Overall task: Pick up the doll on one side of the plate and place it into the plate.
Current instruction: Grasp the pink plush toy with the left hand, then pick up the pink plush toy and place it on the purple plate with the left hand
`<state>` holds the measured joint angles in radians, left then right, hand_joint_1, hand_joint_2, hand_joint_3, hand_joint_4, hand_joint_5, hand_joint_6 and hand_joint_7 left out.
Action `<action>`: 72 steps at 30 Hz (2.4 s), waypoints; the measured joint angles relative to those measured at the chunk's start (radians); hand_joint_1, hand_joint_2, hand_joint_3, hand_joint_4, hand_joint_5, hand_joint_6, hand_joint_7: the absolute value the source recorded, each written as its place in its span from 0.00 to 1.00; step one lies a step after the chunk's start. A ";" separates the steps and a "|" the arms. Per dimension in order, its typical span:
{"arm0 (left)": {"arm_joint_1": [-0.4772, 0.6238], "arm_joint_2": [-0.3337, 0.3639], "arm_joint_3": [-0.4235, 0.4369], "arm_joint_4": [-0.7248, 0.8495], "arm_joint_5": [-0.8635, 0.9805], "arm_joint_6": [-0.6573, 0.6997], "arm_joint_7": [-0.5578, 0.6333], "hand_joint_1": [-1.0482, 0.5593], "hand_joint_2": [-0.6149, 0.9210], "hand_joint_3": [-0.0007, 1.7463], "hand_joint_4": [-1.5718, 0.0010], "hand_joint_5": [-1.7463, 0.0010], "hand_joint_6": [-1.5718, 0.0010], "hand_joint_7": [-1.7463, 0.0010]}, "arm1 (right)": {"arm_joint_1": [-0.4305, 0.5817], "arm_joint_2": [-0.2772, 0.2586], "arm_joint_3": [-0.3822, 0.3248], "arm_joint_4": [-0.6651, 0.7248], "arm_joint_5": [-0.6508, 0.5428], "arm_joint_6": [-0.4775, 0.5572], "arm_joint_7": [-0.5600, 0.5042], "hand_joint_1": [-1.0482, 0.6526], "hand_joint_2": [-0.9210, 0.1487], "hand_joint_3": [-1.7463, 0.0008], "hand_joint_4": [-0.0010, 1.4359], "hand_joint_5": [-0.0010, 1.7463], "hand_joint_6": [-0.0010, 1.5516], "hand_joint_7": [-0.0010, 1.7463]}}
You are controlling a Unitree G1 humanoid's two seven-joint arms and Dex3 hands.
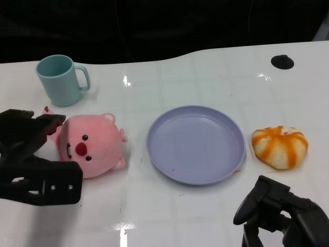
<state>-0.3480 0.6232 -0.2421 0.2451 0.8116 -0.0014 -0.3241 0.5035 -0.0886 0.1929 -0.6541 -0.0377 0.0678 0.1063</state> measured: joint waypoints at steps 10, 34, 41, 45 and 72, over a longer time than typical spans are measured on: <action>-0.177 -0.082 -0.119 0.322 0.004 -0.004 0.077 0.21 1.00 0.01 0.94 0.94 0.90 1.00 | 0.003 0.000 0.002 -0.005 0.000 0.002 0.000 0.66 0.47 0.22 0.50 1.00 0.40 0.88; -0.349 -0.170 -0.200 0.842 -0.100 -0.302 0.523 0.56 0.97 0.20 0.49 0.00 0.63 0.00 | -0.018 0.011 0.025 0.007 0.000 0.007 -0.008 0.66 0.48 0.20 0.51 1.00 0.41 0.88; -0.339 -0.170 -0.188 0.846 -0.117 -0.354 0.649 0.56 0.77 0.54 0.44 0.00 0.60 0.00 | -0.030 0.018 0.030 0.033 0.000 0.008 -0.016 0.66 0.46 0.22 0.49 1.00 0.40 0.88; -0.334 -0.169 -0.162 0.802 -0.143 -0.350 0.651 0.57 0.75 0.56 0.43 0.00 0.59 0.00 | -0.037 0.018 0.029 0.034 0.000 0.012 -0.021 0.66 0.46 0.22 0.50 1.00 0.40 0.88; -0.210 -0.326 -0.075 0.169 -0.216 -0.097 0.387 0.58 0.66 0.66 0.41 0.00 0.53 0.00 | -0.012 0.012 0.017 0.036 0.005 0.004 -0.002 0.68 0.45 0.23 0.49 1.00 0.40 0.88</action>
<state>-0.5582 0.2975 -0.3174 0.4138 0.5952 -0.0981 0.0627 0.4915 -0.0769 0.2095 -0.6179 -0.0328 0.0717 0.1047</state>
